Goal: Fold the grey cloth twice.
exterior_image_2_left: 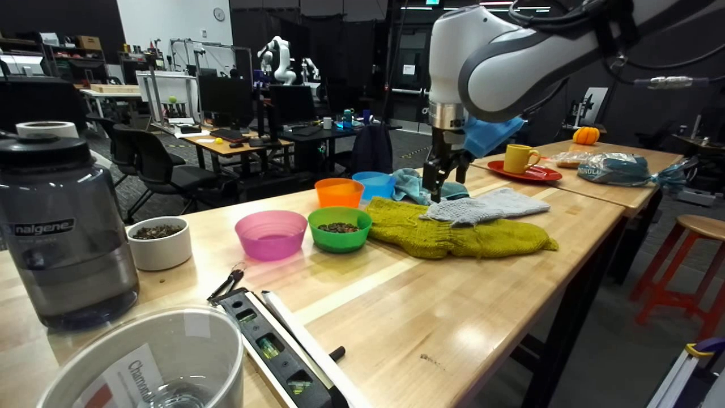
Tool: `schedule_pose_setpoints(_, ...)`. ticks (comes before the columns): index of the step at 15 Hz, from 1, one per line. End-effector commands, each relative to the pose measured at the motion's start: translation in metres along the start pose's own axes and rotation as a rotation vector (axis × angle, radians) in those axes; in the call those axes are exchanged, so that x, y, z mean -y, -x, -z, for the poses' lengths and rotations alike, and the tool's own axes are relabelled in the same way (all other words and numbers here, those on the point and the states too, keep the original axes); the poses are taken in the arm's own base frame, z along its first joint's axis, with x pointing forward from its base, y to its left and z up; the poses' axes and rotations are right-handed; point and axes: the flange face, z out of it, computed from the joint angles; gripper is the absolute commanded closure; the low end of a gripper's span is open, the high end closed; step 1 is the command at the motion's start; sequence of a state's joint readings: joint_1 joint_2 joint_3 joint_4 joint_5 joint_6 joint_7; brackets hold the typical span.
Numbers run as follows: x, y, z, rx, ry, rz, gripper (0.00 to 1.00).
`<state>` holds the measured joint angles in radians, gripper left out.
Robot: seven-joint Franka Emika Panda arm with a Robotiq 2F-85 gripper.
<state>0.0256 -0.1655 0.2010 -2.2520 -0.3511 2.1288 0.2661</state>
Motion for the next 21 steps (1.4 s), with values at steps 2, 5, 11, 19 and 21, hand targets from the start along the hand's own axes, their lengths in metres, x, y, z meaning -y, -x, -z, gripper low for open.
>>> schedule_pose_setpoints(2,0.001,-0.014,0.003,-0.046,-0.052,0.135,0.0)
schedule_pose_setpoints(5,-0.002,-0.018,0.001,-0.056,-0.095,0.269,0.0)
schedule_pose_setpoints(11,-0.014,-0.016,-0.002,-0.065,-0.172,0.6,0.0)
schedule_pose_setpoints(19,-0.008,-0.016,-0.015,-0.081,-0.24,0.827,0.0)
schedule_pose_setpoints(21,-0.007,-0.018,-0.02,-0.081,-0.24,0.842,0.0)
